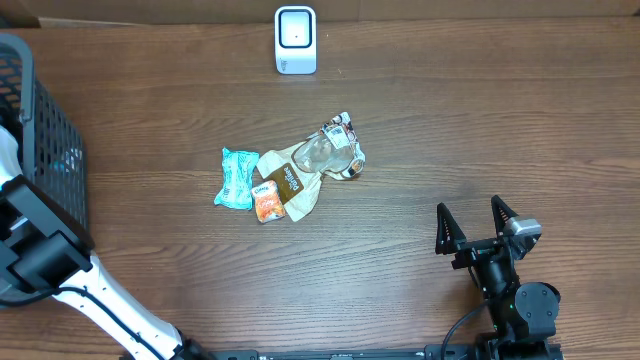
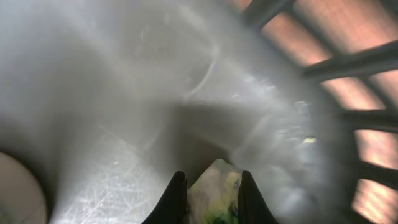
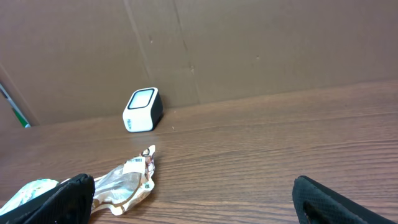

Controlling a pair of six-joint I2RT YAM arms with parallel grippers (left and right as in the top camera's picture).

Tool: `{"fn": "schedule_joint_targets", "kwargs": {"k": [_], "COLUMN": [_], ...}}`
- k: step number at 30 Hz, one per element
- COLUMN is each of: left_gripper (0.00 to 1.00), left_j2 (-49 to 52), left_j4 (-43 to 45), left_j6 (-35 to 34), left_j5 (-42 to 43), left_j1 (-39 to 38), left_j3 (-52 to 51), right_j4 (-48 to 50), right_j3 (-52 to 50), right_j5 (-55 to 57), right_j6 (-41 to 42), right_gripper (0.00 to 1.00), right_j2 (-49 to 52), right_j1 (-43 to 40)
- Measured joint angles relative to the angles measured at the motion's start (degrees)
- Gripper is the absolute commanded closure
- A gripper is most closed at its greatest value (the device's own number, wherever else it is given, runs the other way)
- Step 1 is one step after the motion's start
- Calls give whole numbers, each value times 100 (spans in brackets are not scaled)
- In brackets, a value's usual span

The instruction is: Scan the item barcode

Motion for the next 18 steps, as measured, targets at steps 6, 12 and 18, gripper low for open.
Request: {"fn": "schedule_joint_targets", "kwargs": {"k": [6, 12, 18], "left_gripper": [96, 96, 96], "left_j2": [-953, -3246, -4249], "left_j4": [-640, -1381, -2334], "left_j6": [0, 52, 354], "left_j5": [345, 772, 1300], "left_j1": [81, -31, -1370], "left_j3": [868, 1283, 1344], "right_j4": [2, 2, 2], "right_j3": [0, 0, 0], "right_j5": [0, 2, 2], "right_j6": [0, 2, 0], "right_gripper": [0, 0, 0], "right_j2": [0, 0, 0], "right_j1": [0, -2, 0]}}
